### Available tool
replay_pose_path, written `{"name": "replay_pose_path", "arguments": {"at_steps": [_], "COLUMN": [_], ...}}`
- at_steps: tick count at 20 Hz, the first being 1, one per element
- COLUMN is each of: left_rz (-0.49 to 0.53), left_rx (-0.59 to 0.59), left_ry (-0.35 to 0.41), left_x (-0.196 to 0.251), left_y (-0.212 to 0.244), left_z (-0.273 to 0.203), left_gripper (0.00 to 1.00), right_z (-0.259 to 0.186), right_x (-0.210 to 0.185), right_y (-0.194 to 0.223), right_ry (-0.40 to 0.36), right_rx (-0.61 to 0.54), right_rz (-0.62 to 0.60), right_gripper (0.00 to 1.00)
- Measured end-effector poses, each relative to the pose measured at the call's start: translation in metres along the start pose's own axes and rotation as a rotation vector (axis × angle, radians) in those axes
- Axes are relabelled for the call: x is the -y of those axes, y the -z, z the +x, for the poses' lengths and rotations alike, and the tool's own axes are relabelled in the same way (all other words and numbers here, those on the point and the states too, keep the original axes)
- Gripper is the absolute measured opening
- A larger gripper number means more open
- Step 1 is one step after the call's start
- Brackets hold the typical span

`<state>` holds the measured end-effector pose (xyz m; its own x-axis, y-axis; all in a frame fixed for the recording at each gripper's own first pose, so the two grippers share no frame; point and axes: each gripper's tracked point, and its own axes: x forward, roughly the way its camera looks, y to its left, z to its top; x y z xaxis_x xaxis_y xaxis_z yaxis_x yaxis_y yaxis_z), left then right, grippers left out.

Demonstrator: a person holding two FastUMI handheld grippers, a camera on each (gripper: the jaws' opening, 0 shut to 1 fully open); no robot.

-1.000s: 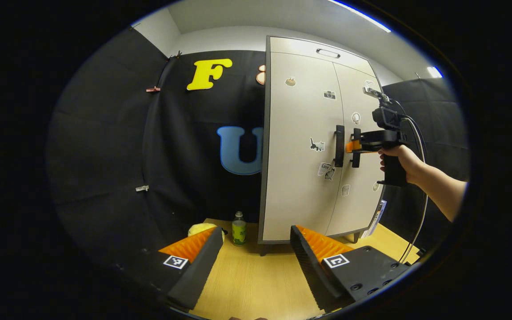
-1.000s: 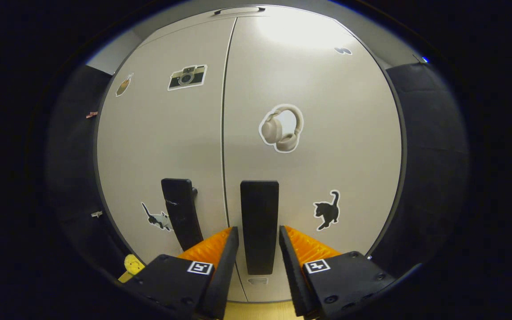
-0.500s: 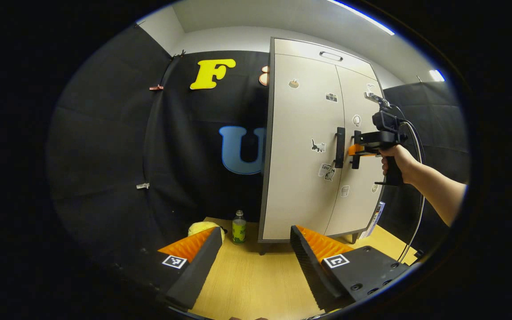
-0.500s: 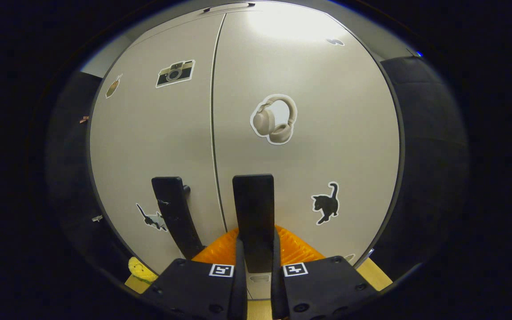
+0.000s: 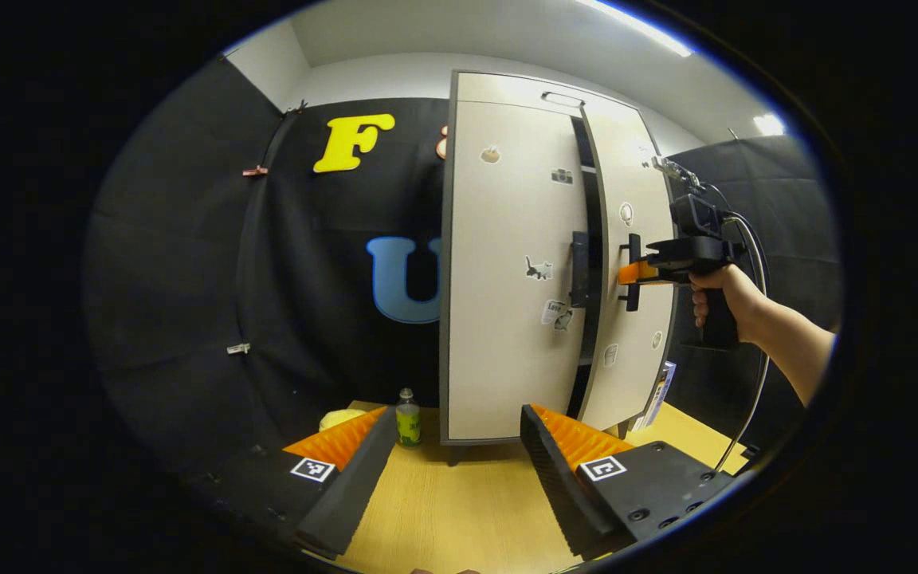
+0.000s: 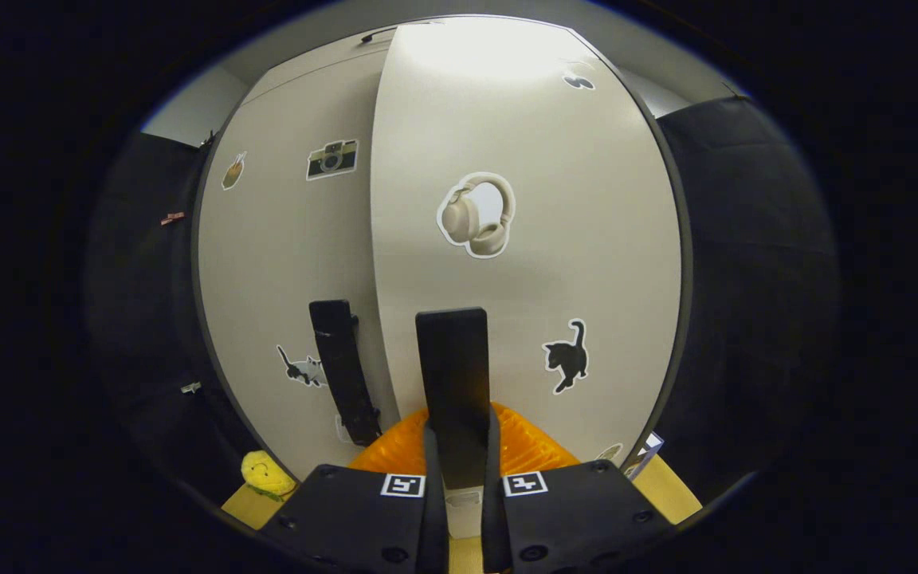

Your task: Open the right door of the double-door shoe cabinet with the right hand, and open the left door with the left hand.

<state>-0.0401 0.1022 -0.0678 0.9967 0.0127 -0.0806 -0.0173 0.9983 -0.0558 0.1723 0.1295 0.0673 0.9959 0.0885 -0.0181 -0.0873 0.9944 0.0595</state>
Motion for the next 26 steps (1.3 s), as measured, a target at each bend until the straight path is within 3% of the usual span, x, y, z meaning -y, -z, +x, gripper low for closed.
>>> {"name": "replay_pose_path", "arguments": {"at_steps": [5,14,19,26], "left_rz": [0.001,-0.029,0.025,0.006], "left_rx": [-0.001,0.036,0.025,0.003], "left_ry": [-0.006,-0.088,-0.13,-0.084], "left_x": [0.041,0.085,0.097,0.128], "left_y": [-0.014,-0.041,-0.039,-0.034], "left_z": [0.002,0.008,0.015,0.023], "left_gripper": [0.95,0.95,0.95,0.95], "right_z": [-0.017,-0.028,-0.039,-0.059], "right_x": [0.006,0.017,0.028,0.061], "right_y": [-0.002,-0.005,-0.008,-0.007], "right_ry": [-0.09,-0.219,-0.243,-0.193], "right_rx": [0.01,0.013,0.015,-0.007], "right_rz": [-0.004,-0.007,0.005,-0.021], "right_gripper": [0.21,0.21,0.21,0.2]}}
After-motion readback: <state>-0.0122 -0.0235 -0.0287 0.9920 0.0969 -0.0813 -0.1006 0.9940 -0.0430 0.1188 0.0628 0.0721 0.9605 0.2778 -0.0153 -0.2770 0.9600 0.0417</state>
